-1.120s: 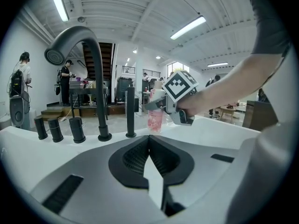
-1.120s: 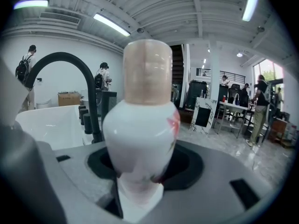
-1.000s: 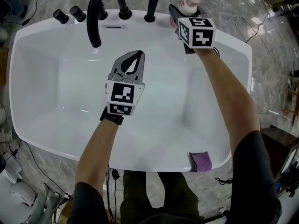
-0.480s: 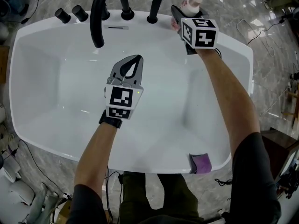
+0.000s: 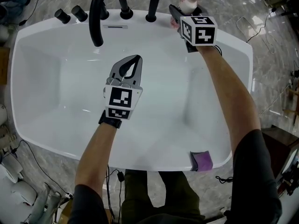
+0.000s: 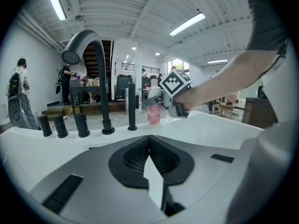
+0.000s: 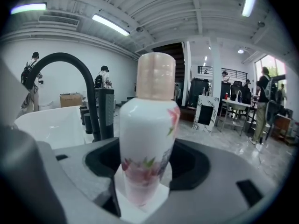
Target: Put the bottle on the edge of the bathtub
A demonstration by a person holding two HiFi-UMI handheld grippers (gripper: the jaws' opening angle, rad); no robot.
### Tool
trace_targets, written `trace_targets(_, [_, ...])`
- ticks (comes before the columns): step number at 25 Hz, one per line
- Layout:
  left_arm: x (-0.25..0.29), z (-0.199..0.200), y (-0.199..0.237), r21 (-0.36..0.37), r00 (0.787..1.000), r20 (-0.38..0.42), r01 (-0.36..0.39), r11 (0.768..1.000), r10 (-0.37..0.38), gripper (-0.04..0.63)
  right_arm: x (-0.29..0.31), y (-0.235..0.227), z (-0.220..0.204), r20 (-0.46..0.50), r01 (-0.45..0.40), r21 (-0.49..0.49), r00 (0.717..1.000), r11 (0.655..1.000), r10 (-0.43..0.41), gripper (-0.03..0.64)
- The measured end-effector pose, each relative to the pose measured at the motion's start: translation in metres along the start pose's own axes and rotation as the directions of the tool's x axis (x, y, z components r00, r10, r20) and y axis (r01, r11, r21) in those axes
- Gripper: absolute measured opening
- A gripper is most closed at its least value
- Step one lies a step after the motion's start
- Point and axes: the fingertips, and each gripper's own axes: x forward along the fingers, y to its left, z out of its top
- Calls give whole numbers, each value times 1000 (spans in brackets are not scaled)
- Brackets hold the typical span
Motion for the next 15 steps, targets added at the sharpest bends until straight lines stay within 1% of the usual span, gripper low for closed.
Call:
trace_targets(6, [-1,-3,-2,-1,1000,-5,1,1000,-1,3,-2,5,1,9,-37,-5,999,999,37,312])
trace_targets(15, [-3,3,-7,6,1000,-2,-1,1000,1,2,-8,5,5,25,-33,-5,999,999,34,330])
